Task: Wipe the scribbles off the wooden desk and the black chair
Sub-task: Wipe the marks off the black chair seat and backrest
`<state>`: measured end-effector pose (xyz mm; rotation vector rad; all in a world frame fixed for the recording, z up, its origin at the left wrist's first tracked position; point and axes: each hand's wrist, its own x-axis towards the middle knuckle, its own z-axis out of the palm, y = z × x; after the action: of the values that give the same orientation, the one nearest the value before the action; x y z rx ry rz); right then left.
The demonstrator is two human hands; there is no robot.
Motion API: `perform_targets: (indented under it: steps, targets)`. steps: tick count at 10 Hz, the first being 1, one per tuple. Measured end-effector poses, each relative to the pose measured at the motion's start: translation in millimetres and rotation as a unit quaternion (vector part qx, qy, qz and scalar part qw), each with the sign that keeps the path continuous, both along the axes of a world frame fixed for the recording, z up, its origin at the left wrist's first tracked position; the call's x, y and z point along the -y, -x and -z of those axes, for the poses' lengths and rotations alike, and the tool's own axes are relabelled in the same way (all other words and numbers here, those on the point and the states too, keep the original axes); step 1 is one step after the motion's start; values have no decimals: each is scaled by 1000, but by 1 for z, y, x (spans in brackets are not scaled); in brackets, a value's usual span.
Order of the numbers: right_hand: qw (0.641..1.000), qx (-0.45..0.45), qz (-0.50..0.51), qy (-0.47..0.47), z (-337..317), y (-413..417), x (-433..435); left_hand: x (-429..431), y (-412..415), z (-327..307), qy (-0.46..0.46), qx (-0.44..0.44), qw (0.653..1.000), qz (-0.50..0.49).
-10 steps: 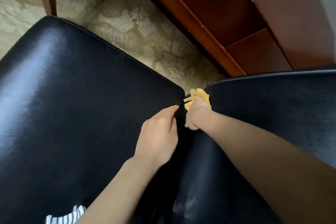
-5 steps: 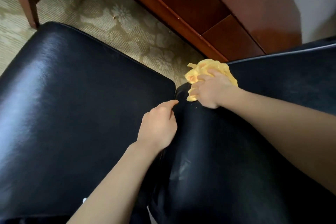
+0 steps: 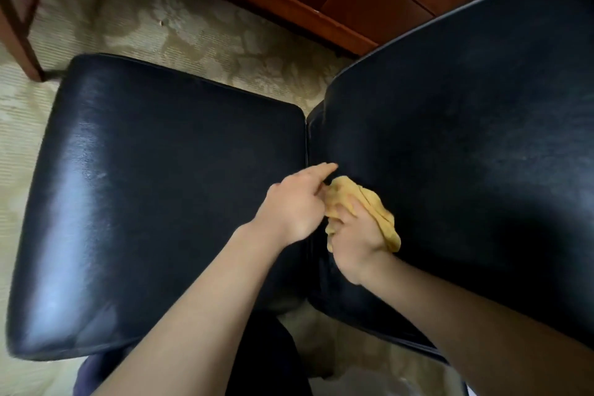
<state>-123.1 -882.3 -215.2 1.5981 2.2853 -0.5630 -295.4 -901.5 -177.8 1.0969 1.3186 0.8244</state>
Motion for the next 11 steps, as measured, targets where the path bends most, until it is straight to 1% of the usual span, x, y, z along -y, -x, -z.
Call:
perform_targets:
  steps: [1, 2, 3, 4, 5, 6, 7, 8, 9, 10, 11]
  targets:
    - [795, 388, -463, 53, -37, -11, 31, 4, -19, -4, 9, 54, 993, 104]
    - [875, 349, -330, 59, -79, -15, 52, 4, -36, -12, 21, 89, 985, 145]
    - [892, 290, -328, -110, -96, -57, 57, 1, -53, -21, 20, 94, 980, 175]
    - [905, 263, -278, -186, -120, -56, 52, -3, -62, -32, 13, 107, 978, 178]
    - [908, 234, -244, -249, -132, -46, 29, -8, -56, -34, 6, 97, 989, 111]
    - [898, 230, -199, -319, -133, -30, -18, -11, -37, -28, -16, 63, 997, 39]
    - [884, 255, -186, -345, -118, -12, -64, -6, -21, -10, -10, 54, 998, 8]
    - [860, 303, -212, -352, -91, 11, -92, 6, -13, 16, -12, 27, 1000, 4]
    - [835, 377, -219, -335, -63, 37, -107, 17, -12, 42, 6, 3, 1000, -22]
    - [796, 461, -235, -313, -30, 49, -109, 25, -17, 61, 20, 1, 999, -43]
    - [738, 554, -279, -266, 3, 56, -98, 28, -24, 72, 23, 8, 998, -56]
